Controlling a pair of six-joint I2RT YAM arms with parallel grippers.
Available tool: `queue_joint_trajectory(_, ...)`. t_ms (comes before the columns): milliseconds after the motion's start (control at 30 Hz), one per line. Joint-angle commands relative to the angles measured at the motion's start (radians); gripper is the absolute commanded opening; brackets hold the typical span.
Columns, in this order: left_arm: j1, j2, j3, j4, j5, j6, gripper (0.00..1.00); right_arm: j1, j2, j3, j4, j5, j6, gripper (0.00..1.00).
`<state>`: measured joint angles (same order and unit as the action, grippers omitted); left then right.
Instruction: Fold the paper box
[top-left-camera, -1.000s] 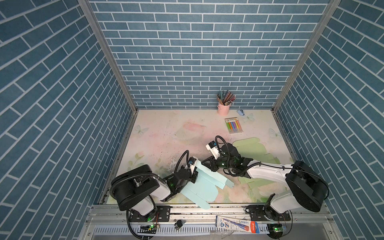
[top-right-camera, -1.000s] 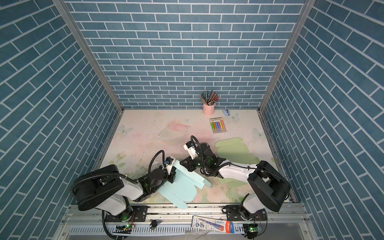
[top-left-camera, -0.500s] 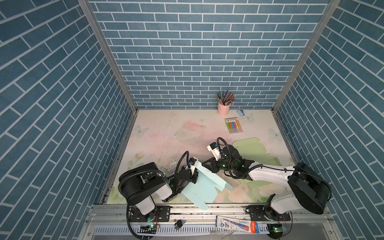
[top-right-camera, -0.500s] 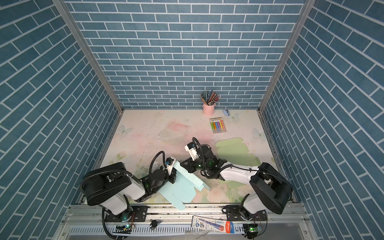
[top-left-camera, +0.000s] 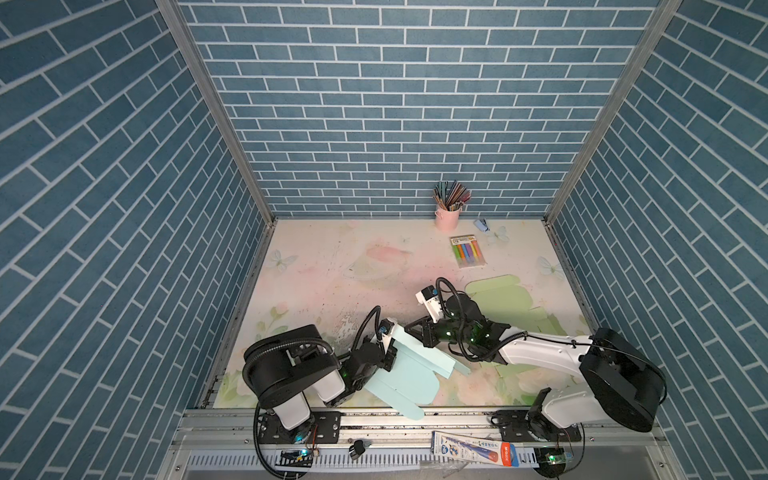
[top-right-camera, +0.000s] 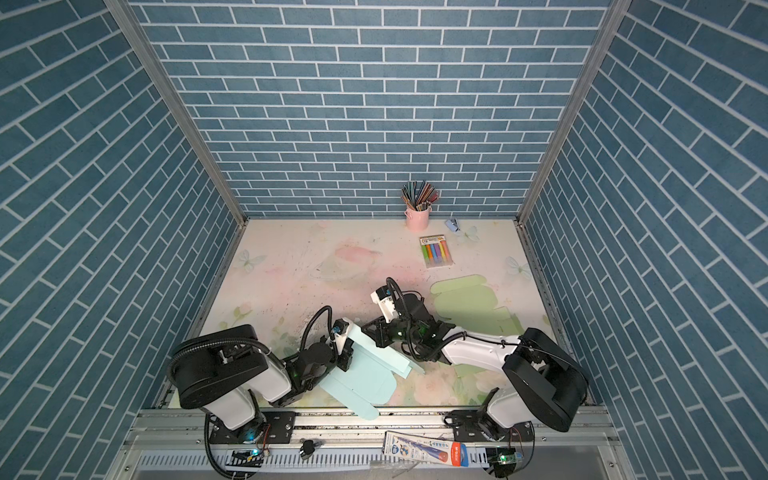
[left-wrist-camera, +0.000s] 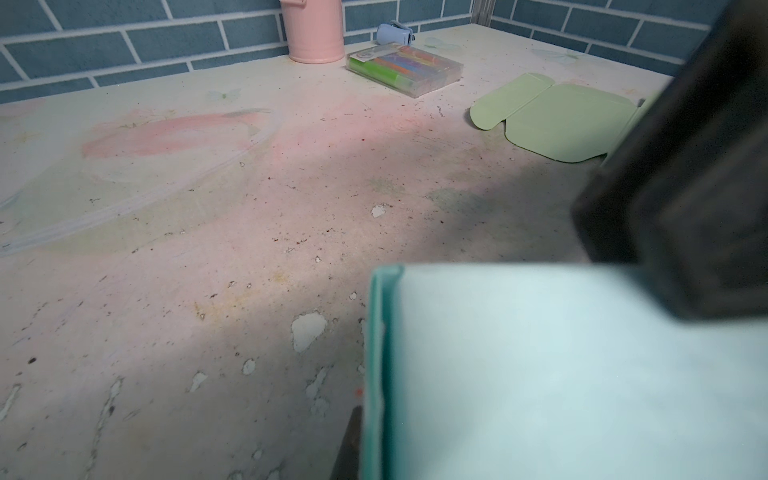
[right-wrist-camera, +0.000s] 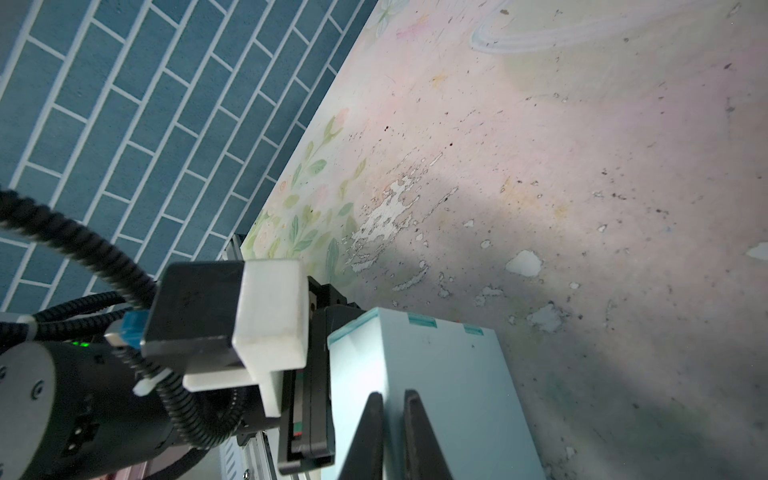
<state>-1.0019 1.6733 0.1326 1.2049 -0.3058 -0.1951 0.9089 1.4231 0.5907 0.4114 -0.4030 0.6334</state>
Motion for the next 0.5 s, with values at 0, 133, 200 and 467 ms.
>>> queue_joint_trajectory(0,-0.006,0.019,0.009,0.006,-0.003,-0.013,0.01,0.007,-0.001,-0.041,-0.092,0.023,0.035,0.12)
queue_joint_trajectory(133,-0.007,-0.005,-0.016,0.023,0.01,-0.025,0.07,0.008,-0.003,-0.047,-0.093,0.029,0.036,0.12)
queue_joint_trajectory(200,-0.007,-0.035,-0.037,0.034,0.011,-0.037,0.1,0.007,0.002,-0.048,-0.095,0.033,0.034,0.12)
queue_joint_trajectory(467,-0.009,-0.148,-0.02,-0.053,0.0,-0.001,0.14,0.007,0.005,-0.049,-0.085,0.032,0.04,0.11)
